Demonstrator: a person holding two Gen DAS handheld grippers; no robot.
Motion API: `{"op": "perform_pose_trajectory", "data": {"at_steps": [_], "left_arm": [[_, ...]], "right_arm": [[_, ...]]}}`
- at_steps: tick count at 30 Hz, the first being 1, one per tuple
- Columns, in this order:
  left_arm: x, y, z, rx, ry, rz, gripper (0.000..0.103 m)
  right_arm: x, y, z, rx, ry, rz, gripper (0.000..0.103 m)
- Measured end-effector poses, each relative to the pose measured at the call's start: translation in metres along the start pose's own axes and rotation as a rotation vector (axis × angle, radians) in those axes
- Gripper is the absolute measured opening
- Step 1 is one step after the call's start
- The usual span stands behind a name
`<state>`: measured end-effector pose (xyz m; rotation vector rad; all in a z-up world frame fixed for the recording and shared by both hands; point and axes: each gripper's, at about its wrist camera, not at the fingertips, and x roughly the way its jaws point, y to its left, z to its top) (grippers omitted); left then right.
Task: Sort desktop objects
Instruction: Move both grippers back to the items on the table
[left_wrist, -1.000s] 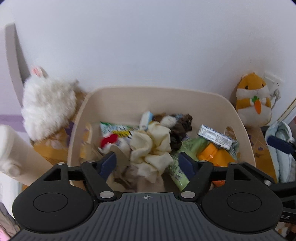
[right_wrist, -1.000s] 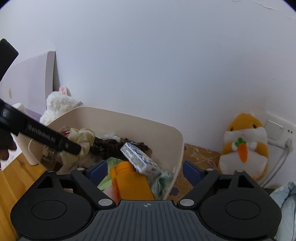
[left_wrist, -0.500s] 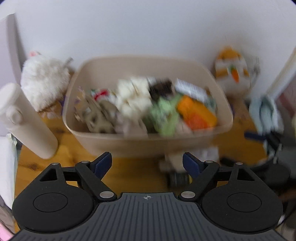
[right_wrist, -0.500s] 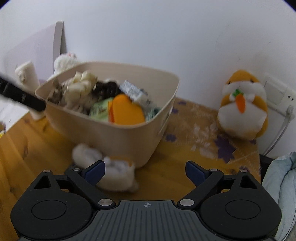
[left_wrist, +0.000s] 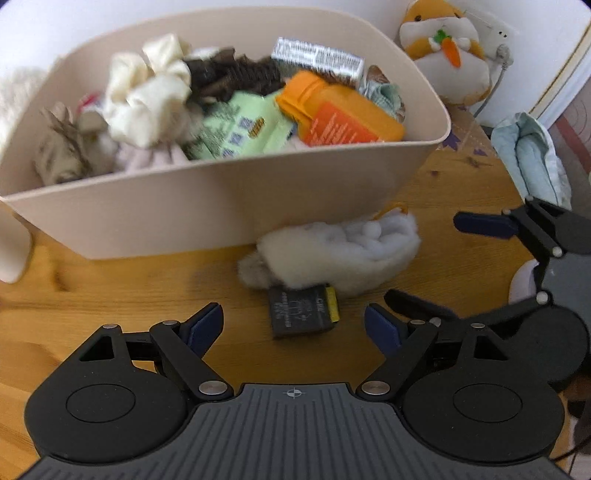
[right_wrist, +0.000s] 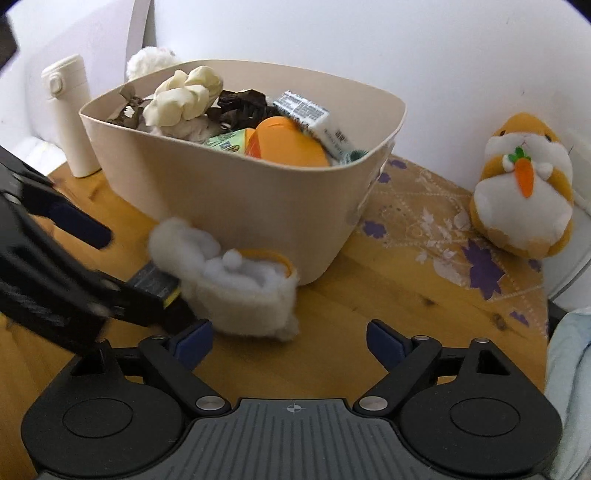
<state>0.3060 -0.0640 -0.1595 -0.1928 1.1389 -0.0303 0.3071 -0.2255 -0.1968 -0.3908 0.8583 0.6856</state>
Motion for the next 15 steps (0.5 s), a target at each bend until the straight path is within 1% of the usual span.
{"op": "perform_pose_trajectory", "data": {"at_steps": [7, 15], "left_arm": [[0.024, 0.002, -0.001, -0.028, 0.039, 0.063, 0.085], [0.023, 0.040, -0.006, -0.138, 0.033, 0.113, 0.085]], "right_arm": [[0.003, 0.000, -0.009, 0.005, 0.021, 0.007, 0.092], [0.010, 0.006, -0.001, 0.017, 0.000, 0.022, 0.093]]}}
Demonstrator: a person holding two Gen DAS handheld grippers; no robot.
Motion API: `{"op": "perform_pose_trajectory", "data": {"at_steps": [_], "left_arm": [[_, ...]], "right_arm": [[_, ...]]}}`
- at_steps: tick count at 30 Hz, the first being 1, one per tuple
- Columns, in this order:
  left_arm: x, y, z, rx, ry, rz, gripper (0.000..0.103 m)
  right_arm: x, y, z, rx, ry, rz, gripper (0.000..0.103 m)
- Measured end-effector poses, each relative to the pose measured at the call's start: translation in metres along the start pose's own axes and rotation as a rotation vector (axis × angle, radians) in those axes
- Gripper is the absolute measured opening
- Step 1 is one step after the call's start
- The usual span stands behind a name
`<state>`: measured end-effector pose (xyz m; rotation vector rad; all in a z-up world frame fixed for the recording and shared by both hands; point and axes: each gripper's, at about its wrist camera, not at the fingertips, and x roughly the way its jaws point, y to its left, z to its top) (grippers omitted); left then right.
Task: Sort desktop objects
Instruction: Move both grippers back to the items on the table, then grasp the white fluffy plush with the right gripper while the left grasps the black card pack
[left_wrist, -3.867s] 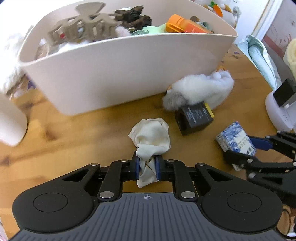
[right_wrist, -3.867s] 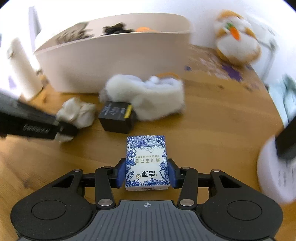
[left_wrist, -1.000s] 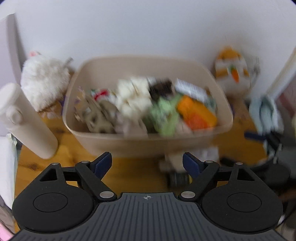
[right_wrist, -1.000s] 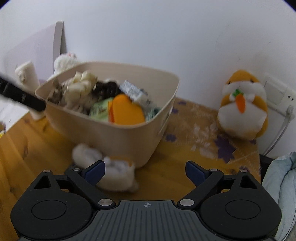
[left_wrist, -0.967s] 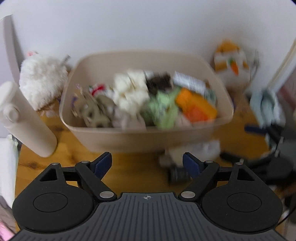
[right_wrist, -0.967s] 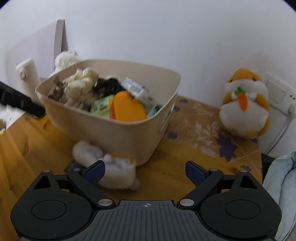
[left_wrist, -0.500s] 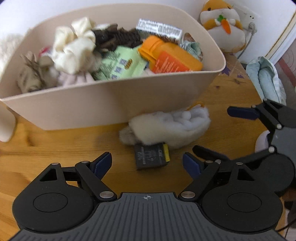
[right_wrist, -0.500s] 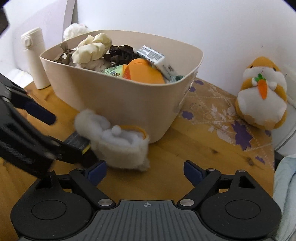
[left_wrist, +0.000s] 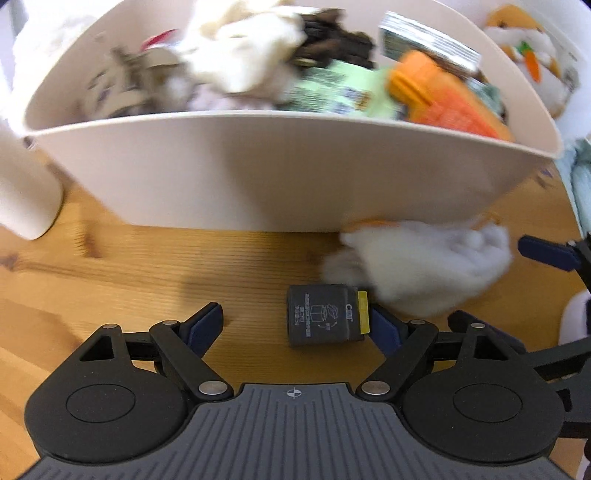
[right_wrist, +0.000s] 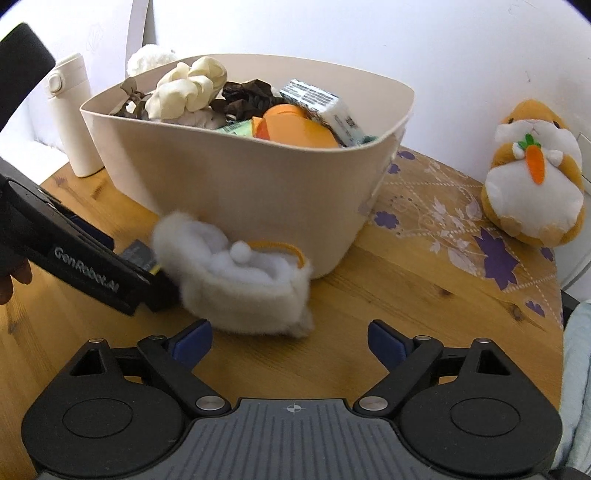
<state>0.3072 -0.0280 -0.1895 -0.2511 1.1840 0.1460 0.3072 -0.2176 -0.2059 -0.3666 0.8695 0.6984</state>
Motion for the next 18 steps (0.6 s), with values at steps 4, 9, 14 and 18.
{"op": "perform_pose_trajectory", "data": {"at_steps": [4, 9, 14, 18], "left_arm": [[0.003, 0.011, 0.001, -0.015, 0.001, 0.020, 0.085], [0.003, 0.014, -0.001, -0.005, -0.040, 0.020, 0.073], [0.001, 0.009, -0.003, 0.079, -0.077, 0.030, 0.048], [-0.003, 0.015, -0.008, 0.054, -0.061, 0.003, 0.048]], "right_arm": [[0.005, 0.011, 0.008, -0.001, -0.013, 0.012, 0.093], [0.014, 0.025, 0.018, -0.006, -0.025, 0.011, 0.093], [0.024, 0.027, 0.026, 0.043, -0.006, 0.012, 0.051], [0.019, 0.030, 0.022, 0.062, -0.008, 0.023, 0.029]]}}
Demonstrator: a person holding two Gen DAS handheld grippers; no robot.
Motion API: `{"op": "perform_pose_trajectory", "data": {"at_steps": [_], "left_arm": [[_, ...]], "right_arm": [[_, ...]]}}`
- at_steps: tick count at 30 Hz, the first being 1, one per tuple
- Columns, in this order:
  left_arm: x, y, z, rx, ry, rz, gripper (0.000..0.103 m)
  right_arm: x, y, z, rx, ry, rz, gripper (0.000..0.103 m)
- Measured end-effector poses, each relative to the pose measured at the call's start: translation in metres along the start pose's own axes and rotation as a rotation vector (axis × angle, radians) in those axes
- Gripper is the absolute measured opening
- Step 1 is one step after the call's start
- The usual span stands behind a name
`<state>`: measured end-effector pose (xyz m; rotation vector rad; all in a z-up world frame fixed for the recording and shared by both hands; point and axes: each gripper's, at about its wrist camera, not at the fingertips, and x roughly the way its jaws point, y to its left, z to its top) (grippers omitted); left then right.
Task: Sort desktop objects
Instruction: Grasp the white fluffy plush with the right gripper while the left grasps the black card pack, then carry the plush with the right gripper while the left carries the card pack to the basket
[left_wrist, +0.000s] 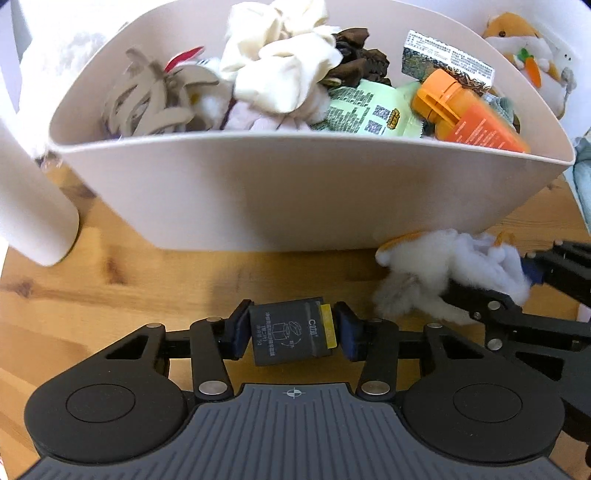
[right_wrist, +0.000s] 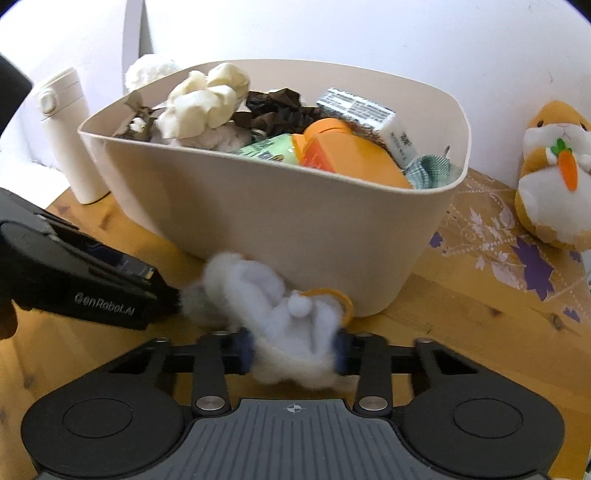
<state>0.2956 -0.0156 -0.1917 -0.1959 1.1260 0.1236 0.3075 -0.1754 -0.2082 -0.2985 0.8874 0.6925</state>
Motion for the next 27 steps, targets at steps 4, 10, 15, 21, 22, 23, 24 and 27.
{"op": "perform_pose_trajectory", "data": {"at_steps": [4, 10, 15, 21, 22, 23, 24, 27], "left_arm": [[-0.008, 0.006, -0.012, -0.007, 0.007, 0.025, 0.048], [-0.037, 0.018, -0.023, 0.028, -0.019, 0.039, 0.048], [-0.075, 0.047, -0.011, 0.013, -0.054, 0.030, 0.048], [-0.100, 0.056, 0.006, 0.004, -0.100, 0.045, 0.048], [-0.102, 0.058, 0.010, 0.000, -0.108, 0.044, 0.048], [-0.108, 0.060, 0.013, -0.003, -0.117, 0.043, 0.048], [-0.114, 0.062, 0.017, -0.006, -0.129, 0.043, 0.048], [-0.127, 0.067, 0.032, -0.009, -0.164, 0.047, 0.048]], "right_arm": [[-0.010, 0.003, -0.006, -0.005, 0.006, 0.004, 0.021], [-0.037, 0.004, -0.017, 0.020, -0.006, -0.030, 0.021], [-0.071, 0.016, -0.011, 0.050, -0.081, -0.056, 0.021], [-0.105, 0.033, 0.006, 0.006, -0.171, -0.076, 0.021], [-0.111, 0.035, 0.008, -0.001, -0.187, -0.081, 0.021], [-0.117, 0.036, 0.012, -0.005, -0.202, -0.085, 0.021], [-0.121, 0.038, 0.016, -0.008, -0.217, -0.088, 0.021], [-0.133, 0.039, 0.030, -0.021, -0.255, -0.105, 0.021]]}}
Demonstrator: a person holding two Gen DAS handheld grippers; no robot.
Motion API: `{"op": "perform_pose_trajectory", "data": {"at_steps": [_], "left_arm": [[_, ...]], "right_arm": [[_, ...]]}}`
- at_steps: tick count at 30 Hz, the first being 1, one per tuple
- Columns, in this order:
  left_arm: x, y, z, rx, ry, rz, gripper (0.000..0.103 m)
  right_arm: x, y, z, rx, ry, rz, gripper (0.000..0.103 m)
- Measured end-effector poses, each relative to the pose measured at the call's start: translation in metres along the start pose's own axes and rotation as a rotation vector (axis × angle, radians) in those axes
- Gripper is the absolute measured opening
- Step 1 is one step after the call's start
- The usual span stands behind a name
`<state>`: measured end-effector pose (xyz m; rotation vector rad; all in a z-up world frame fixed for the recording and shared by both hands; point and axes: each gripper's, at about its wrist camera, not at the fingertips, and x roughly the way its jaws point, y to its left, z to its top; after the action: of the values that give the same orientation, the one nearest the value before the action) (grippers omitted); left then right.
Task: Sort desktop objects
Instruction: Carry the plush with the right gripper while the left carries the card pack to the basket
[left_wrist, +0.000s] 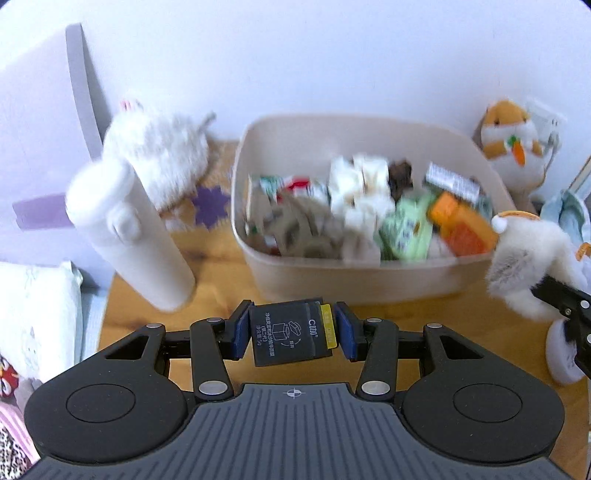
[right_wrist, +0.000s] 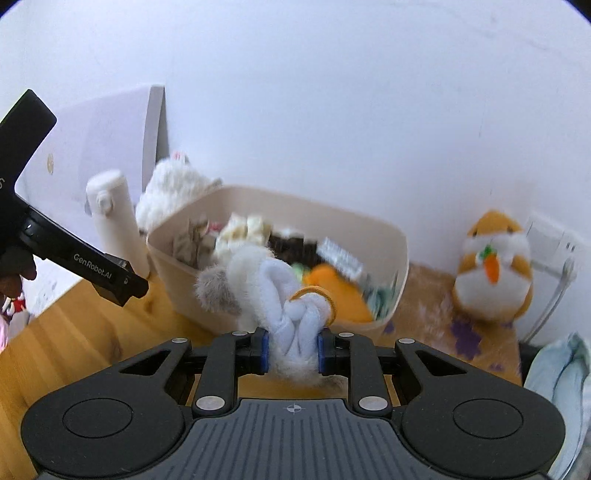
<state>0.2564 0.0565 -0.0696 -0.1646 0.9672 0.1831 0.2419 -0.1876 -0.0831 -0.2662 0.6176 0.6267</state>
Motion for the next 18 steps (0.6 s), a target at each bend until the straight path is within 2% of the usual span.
{"op": "perform_pose_trajectory", "data": {"at_steps": [5, 12, 18], "left_arm": [[-0.009, 0.001, 0.034, 0.008, -0.051, 0.019, 0.048], [-0.007, -0.010, 0.085, 0.034, -0.128, 0.020, 0.048], [0.024, -0.028, 0.104, 0.066, -0.089, 0.035, 0.048]], "right_arm": [[-0.001, -0.003, 0.026, -0.032, -0.065, -0.075, 0.021], [0.023, -0.020, 0.065, -0.011, -0.086, -0.108, 0.021], [0.053, -0.030, 0.084, 0.039, -0.093, -0.094, 0.021]]}}
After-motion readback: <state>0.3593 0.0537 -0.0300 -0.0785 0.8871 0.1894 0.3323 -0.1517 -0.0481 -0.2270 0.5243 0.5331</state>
